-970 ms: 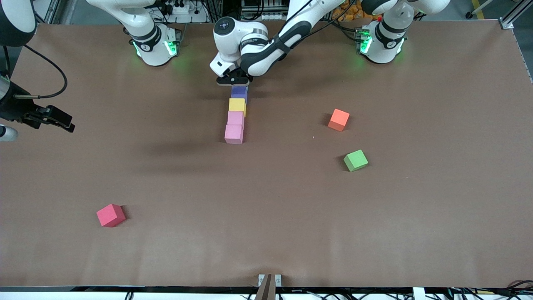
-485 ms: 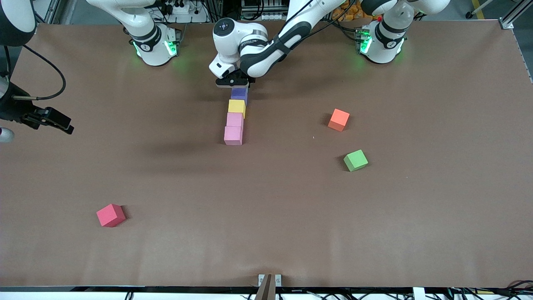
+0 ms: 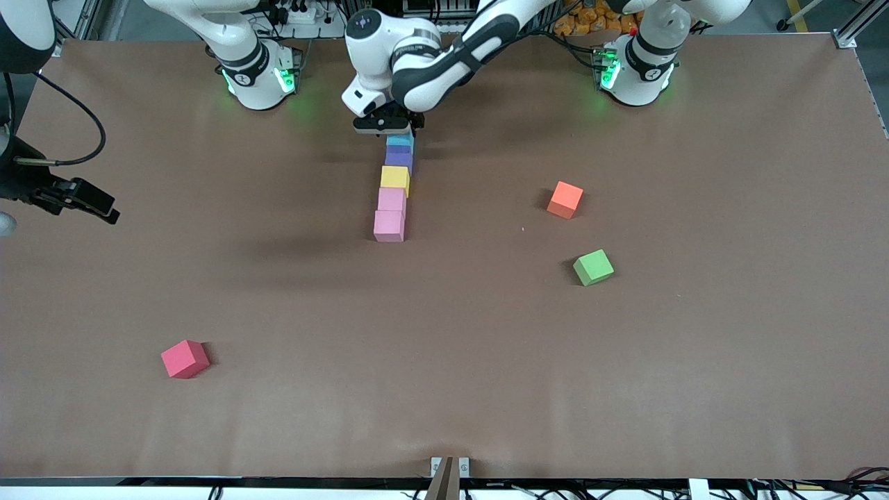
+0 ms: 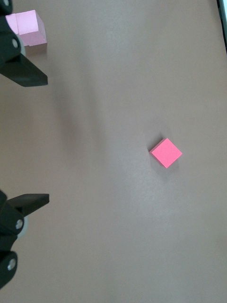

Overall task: Arrange blocks into number 1
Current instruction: 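Open the left gripper and raise it off the cyan cube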

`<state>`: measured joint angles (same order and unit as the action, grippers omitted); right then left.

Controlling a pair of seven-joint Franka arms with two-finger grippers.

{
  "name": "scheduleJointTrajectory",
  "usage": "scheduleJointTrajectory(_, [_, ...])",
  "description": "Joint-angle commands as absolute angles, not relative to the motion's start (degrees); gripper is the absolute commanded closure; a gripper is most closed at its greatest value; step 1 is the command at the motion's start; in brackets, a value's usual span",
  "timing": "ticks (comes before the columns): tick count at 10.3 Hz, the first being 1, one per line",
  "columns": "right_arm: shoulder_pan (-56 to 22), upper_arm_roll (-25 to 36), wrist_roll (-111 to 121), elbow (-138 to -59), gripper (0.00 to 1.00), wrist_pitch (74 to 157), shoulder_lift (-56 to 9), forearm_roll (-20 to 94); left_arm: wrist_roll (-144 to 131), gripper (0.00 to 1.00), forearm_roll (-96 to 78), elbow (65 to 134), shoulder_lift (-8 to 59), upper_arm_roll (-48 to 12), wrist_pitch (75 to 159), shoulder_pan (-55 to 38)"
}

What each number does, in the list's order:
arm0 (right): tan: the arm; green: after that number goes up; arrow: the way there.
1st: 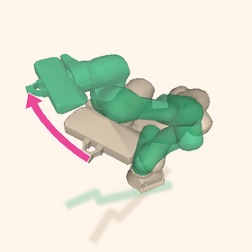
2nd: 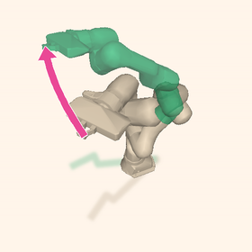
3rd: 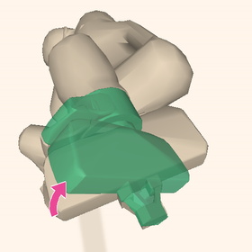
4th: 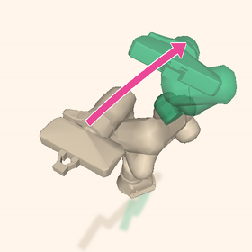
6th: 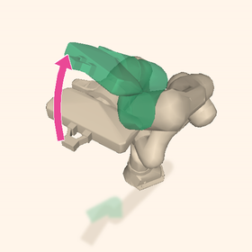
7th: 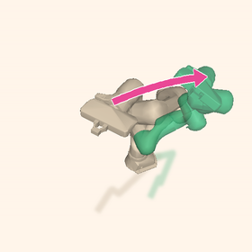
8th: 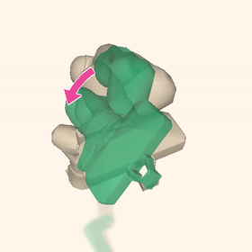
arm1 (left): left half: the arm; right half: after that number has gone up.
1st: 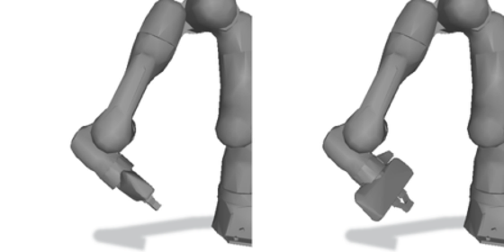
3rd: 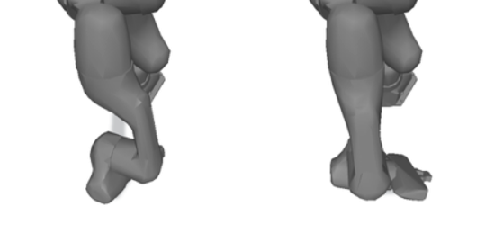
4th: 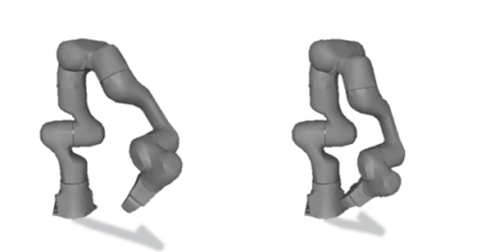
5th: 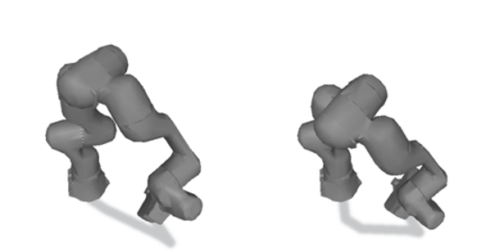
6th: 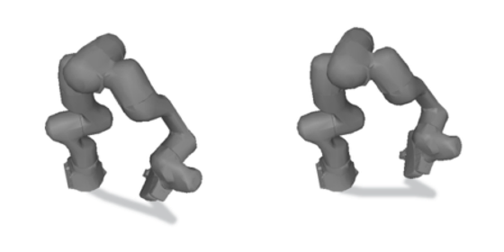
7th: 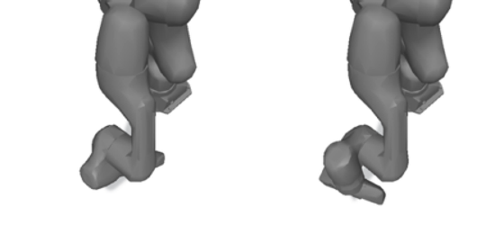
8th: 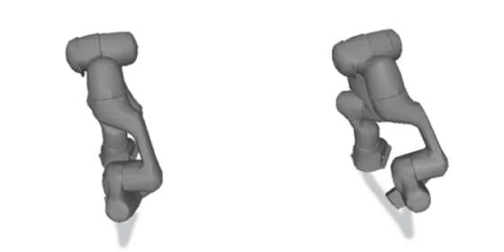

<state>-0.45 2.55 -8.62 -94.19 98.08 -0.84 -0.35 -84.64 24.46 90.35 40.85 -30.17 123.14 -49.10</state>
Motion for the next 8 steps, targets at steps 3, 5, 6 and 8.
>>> scheduleJointTrajectory(3, [1.32, 1.67, -9.06, -90.53, 0.0, 94.04, -0.79, -0.26, -81.33, 0.0, 24.7, 91.23, 32.18, -29.53, 116.64, -37.57])
scheduleJointTrajectory(5, [1.58, 1.67, -8.61, -89.74, 0.0, 93.96, -0.79, -0.26, -72.47, 0.0, 24.7, 91.06, 30.42, -29.62, 116.37, -26.86])
scheduleJointTrajectory(6, [1.67, 1.67, -8.61, -89.65, 0.0, 93.96, -0.79, -0.26, -67.9, 0.0, 24.52, 90.71, 29.45, -29.62, 116.37, -21.06])
scheduleJointTrajectory(8, [1.32, 1.67, -8.18, -89.74, 0.0, 94.04, -0.79, -0.26, -60.86, 0.0, 24.78, 88.08, 29.35, -29.53, 116.28, -11.91])
